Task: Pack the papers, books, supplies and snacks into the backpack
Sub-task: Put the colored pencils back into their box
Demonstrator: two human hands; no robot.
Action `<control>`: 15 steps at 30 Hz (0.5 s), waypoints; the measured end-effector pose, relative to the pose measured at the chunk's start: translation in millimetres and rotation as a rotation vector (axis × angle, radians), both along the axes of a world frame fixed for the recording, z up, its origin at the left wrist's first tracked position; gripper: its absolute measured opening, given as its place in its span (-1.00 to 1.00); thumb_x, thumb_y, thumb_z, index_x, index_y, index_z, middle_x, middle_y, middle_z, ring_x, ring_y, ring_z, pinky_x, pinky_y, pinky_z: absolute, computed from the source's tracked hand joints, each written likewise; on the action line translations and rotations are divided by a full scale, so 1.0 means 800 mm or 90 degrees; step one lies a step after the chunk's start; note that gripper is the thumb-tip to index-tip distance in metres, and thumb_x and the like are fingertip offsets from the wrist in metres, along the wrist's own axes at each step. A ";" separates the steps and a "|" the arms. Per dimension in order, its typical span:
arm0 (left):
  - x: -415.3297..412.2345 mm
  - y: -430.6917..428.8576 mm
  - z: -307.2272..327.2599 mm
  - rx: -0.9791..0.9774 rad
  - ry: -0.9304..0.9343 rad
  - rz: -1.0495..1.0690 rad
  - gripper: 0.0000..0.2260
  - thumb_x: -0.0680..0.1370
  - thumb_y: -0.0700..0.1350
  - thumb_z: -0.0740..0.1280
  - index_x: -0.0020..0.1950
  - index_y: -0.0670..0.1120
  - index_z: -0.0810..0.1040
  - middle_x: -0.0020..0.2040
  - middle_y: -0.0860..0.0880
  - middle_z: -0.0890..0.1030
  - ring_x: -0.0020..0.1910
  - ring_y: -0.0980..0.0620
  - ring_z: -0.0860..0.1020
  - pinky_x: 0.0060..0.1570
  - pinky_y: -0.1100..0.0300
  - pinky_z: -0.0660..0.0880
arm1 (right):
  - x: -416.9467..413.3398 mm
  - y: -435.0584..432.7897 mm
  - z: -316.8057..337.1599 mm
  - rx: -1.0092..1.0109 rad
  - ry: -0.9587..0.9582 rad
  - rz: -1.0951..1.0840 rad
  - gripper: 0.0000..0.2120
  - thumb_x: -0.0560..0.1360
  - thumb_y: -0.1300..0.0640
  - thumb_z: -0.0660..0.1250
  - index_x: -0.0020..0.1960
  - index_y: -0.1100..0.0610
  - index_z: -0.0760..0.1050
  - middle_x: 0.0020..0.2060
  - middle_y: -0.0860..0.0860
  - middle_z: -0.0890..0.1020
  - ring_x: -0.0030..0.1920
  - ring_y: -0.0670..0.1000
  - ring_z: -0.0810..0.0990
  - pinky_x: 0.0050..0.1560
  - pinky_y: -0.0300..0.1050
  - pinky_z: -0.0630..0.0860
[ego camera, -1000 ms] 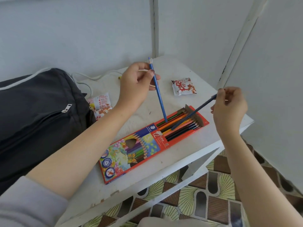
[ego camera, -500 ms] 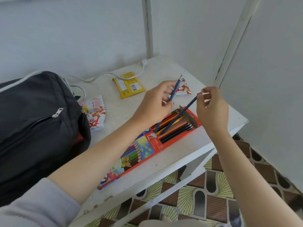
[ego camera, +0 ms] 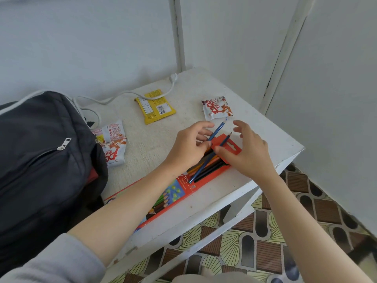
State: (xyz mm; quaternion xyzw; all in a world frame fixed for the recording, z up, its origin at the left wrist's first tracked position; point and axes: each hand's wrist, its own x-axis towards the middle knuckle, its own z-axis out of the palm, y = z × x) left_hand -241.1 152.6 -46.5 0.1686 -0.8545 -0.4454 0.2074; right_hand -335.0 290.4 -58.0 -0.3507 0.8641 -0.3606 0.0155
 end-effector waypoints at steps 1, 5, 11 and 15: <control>0.001 0.001 -0.001 0.000 0.004 0.001 -0.62 0.47 -0.32 0.37 0.25 -0.06 0.49 0.00 0.04 0.58 -0.08 0.23 0.55 -0.10 0.49 0.46 | 0.003 0.002 0.000 0.038 0.008 0.018 -0.14 0.31 -0.31 0.38 0.46 0.01 0.15 0.31 -0.01 0.45 0.31 0.07 0.39 0.34 0.09 0.16; 0.002 0.002 -0.003 0.003 0.015 0.000 -0.63 0.47 -0.32 0.37 0.24 -0.08 0.50 -0.02 0.07 0.58 -0.07 0.28 0.54 -0.09 0.49 0.46 | 0.012 0.000 -0.005 0.102 0.042 0.001 -0.08 0.30 -0.37 0.33 0.50 0.00 0.07 0.36 0.01 0.41 0.40 0.11 0.30 0.44 0.22 -0.07; 0.005 -0.003 0.002 0.049 0.043 0.042 -0.63 0.47 -0.34 0.35 0.22 -0.03 0.51 -0.05 0.15 0.57 -0.08 0.27 0.56 -0.09 0.45 0.47 | 0.010 -0.007 0.001 0.231 0.089 -0.072 -0.05 0.32 -0.47 0.15 0.49 0.11 0.10 0.48 0.05 0.21 0.48 0.11 0.11 0.40 0.34 -0.25; 0.004 -0.005 0.009 0.125 0.052 0.065 -0.61 0.49 -0.37 0.30 0.27 -0.06 0.50 -0.08 0.14 0.57 -0.13 0.22 0.57 -0.07 0.37 0.52 | 0.011 -0.009 0.001 0.285 0.082 -0.053 -0.11 0.31 -0.50 0.13 0.43 0.06 0.26 0.49 0.07 0.18 0.50 0.14 0.05 0.33 0.40 -0.34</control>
